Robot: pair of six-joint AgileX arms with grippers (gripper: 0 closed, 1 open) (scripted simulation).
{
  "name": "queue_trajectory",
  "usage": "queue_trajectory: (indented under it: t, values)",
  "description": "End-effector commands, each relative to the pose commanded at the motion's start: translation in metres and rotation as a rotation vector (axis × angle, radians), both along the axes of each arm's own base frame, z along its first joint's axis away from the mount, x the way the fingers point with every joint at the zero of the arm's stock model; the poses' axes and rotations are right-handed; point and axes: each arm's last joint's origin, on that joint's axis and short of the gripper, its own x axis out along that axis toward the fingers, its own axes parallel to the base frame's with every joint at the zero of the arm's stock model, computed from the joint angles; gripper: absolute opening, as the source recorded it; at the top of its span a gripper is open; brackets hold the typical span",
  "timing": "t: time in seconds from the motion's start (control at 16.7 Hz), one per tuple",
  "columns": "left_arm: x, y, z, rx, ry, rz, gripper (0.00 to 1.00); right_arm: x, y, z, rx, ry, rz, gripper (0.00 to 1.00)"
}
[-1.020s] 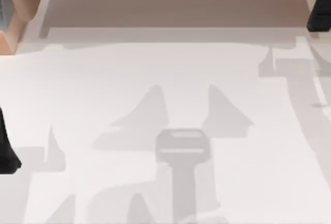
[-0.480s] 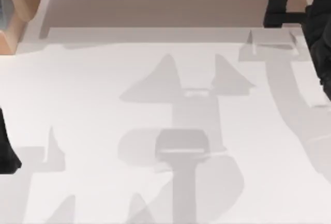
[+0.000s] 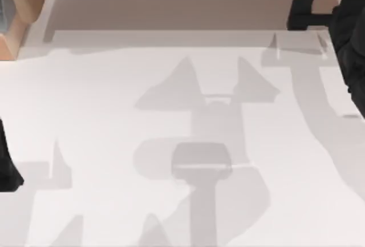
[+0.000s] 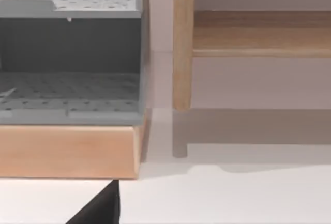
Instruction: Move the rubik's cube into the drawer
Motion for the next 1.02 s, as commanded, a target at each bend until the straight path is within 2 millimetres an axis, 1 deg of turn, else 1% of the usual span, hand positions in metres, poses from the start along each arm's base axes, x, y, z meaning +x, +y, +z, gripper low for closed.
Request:
queue_trajectory:
  t: [0.12,0.42,0.54,0.84,1.02]
  values:
    - [0.000,0.000,0.000,0.000,0.000,0.000,1.00,0.008,0.001,0.001,0.001,-0.002,0.003,1.00]
    - [0.000,0.000,0.000,0.000,0.000,0.000,1.00,0.045,0.002,0.001,0.001,-0.004,0.003,1.00]
    - [0.000,0.000,0.000,0.000,0.000,0.000,1.00,0.057,0.002,0.001,0.001,-0.004,0.003,1.00]
    - [0.000,0.000,0.000,0.000,0.000,0.000,1.00,0.060,0.001,0.000,0.001,-0.003,0.003,1.00]
    - [0.000,0.000,0.000,0.000,0.000,0.000,1.00,0.060,0.001,0.000,0.001,-0.003,0.003,0.77]
